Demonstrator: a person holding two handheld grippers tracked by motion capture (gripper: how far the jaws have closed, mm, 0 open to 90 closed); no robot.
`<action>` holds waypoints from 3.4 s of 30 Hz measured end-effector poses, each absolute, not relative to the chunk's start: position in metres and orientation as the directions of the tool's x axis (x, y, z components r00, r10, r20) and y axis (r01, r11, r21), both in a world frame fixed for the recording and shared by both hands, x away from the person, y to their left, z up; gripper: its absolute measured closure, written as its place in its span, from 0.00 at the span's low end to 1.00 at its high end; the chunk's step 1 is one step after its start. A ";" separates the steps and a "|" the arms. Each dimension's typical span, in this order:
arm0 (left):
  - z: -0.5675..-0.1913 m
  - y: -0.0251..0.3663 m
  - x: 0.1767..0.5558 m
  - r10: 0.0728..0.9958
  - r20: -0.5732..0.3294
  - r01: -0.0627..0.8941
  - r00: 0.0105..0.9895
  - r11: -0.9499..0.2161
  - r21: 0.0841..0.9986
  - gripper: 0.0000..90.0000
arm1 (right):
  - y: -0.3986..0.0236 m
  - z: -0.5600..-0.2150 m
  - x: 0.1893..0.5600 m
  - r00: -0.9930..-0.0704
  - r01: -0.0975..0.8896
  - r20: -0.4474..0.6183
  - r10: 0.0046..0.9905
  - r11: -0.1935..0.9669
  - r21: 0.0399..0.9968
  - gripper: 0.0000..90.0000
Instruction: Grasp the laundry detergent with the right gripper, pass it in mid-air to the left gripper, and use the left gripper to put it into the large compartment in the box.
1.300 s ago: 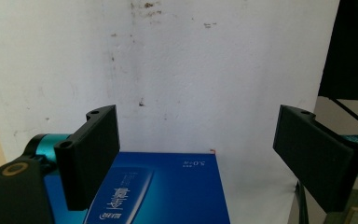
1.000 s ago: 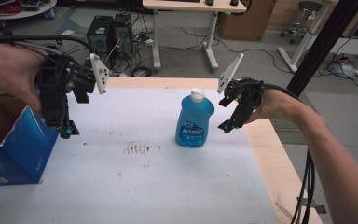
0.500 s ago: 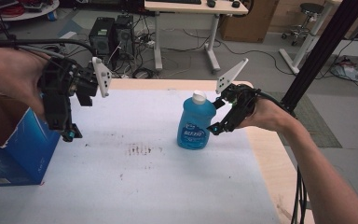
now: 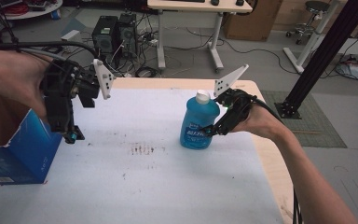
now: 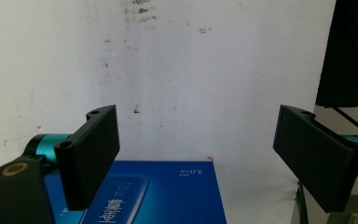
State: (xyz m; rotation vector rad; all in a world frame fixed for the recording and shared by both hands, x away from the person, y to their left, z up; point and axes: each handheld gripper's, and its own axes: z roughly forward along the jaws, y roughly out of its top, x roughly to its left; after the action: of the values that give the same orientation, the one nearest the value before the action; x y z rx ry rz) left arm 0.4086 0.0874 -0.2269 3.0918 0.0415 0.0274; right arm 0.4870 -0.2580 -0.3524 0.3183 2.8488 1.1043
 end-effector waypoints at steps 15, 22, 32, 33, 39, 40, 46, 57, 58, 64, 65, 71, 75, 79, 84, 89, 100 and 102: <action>-0.226 0.091 0.408 0.032 0.020 0.031 0.999 -0.998 0.055 0.16 | -0.251 -0.363 0.489 -0.980 0.157 0.026 0.199 0.680 0.716 0.15; -0.227 0.092 0.409 0.038 0.018 0.037 0.999 -0.997 0.061 0.16 | -0.252 -0.367 0.487 -0.979 0.153 0.021 0.204 0.660 0.736 0.16; -0.227 0.091 0.409 0.031 0.017 0.030 0.999 -0.998 0.059 0.16 | -0.253 -0.369 0.487 -0.978 0.157 0.027 0.205 0.656 0.739 0.22; -0.227 0.091 0.409 0.031 0.017 0.030 0.999 -0.998 0.059 0.16 | -0.253 -0.369 0.487 -0.978 0.157 0.027 0.205 0.656 0.739 0.22; -0.227 0.091 0.410 0.030 0.017 0.029 0.999 -0.998 0.061 0.16 | -0.252 -0.370 0.487 -0.982 0.146 0.026 0.189 0.659 0.738 0.27; -0.227 0.091 0.410 0.029 0.019 0.028 0.999 -0.998 0.061 0.16 | -0.252 -0.370 0.487 -0.981 0.149 0.026 0.192 0.660 0.737 0.27; -0.227 0.091 0.410 0.035 0.017 0.034 0.999 -0.997 0.064 0.16 | -0.253 -0.369 0.487 -0.981 0.145 0.022 0.193 0.656 0.741 0.30; -0.227 0.090 0.410 0.029 0.020 0.028 0.999 -0.998 0.065 0.16 | -0.254 -0.369 0.489 -0.982 0.150 0.037 0.185 0.646 0.749 0.36; -0.227 0.090 0.410 0.029 0.020 0.028 0.999 -0.998 0.065 0.16 | -0.254 -0.369 0.489 -0.982 0.150 0.037 0.185 0.646 0.749 0.36; -0.227 0.090 0.410 0.028 0.020 0.027 0.999 -0.997 0.066 0.16 | -0.253 -0.371 0.490 -0.981 0.156 0.043 0.187 0.647 0.746 0.37; -0.227 0.090 0.410 0.029 0.020 0.027 0.999 -0.997 0.065 0.16 | -0.253 -0.372 0.490 -0.981 0.156 0.043 0.187 0.647 0.746 0.38; -0.227 0.090 0.411 0.029 0.021 0.027 0.999 -0.997 0.068 0.16 | -0.254 -0.372 0.491 -0.982 0.156 0.046 0.184 0.641 0.752 0.42; -0.227 0.090 0.411 0.030 0.021 0.028 0.999 -0.997 0.071 0.16 | -0.255 -0.373 0.492 -0.982 0.147 0.038 0.184 0.632 0.761 0.47; -0.227 0.090 0.411 0.031 0.020 0.030 0.999 -0.997 0.072 0.16 | -0.256 -0.373 0.492 -0.983 0.144 0.035 0.182 0.628 0.764 0.48; -0.226 0.089 0.412 0.026 0.023 0.024 0.999 -0.996 0.087 0.16 | -0.256 -0.373 0.492 -0.982 0.148 0.040 0.182 0.625 0.766 0.50; -0.221 0.088 0.414 0.042 0.012 0.040 0.999 -0.991 0.130 0.16 | -0.250 -0.370 0.491 -0.981 0.162 0.058 0.184 0.618 0.769 0.51; -0.210 0.082 0.421 0.087 0.007 0.083 0.996 -0.970 0.229 0.16 | -0.205 -0.336 0.465 -0.994 0.085 0.022 0.104 0.656 0.750 0.50; -0.208 0.078 0.422 0.094 0.004 0.090 0.996 -0.965 0.245 0.16 | -0.196 -0.333 0.461 -0.995 0.079 0.024 0.092 0.659 0.748 0.50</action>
State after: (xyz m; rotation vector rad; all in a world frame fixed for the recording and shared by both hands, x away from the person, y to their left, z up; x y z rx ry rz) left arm 0.4217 0.0782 -0.2076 2.8914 0.1355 0.0225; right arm 0.4613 -0.1959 -0.3333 0.1473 2.8465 1.2824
